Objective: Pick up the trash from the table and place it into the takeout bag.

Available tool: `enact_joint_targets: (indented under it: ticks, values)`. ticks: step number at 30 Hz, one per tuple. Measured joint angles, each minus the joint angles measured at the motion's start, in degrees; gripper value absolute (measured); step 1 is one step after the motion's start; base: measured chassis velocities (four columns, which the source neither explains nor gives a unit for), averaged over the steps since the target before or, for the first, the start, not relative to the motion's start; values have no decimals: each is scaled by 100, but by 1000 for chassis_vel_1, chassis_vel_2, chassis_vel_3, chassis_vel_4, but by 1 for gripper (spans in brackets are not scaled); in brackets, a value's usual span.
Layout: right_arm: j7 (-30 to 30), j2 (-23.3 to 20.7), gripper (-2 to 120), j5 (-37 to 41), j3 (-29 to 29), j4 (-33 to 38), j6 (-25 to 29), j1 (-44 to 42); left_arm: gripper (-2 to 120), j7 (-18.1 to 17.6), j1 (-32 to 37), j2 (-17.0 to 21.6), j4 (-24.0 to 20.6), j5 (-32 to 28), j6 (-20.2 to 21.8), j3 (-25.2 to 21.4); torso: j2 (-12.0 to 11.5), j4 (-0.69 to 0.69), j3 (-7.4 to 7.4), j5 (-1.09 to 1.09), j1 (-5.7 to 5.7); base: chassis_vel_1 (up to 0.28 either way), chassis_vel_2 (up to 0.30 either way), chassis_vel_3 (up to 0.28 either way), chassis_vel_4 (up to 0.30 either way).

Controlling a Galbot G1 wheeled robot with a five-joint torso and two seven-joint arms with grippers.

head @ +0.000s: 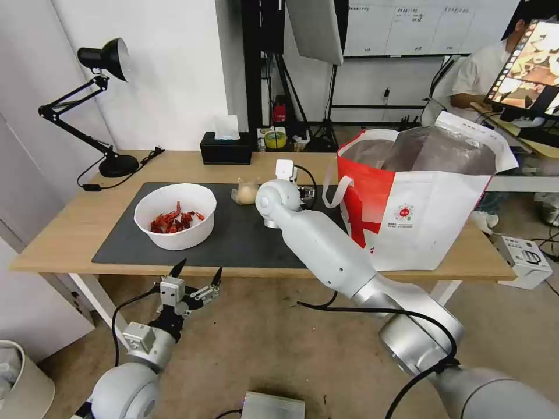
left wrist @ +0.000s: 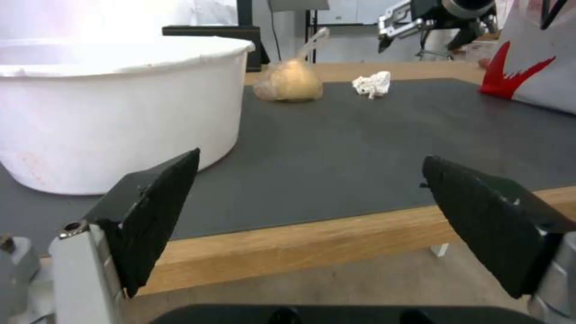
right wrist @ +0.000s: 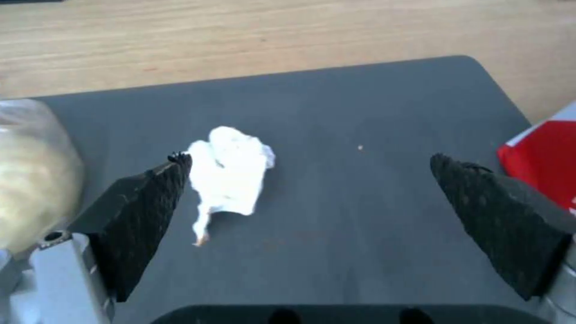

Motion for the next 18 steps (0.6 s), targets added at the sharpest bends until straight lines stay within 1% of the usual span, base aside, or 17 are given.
enact_joint_targets:
  ticks: [18]
  values:
    - [-12,-4,100,63,95,-182,-40,-24,100,1,-5,-1,-9,24,-12,84,0,0,0,0,0,0,0,0,0]
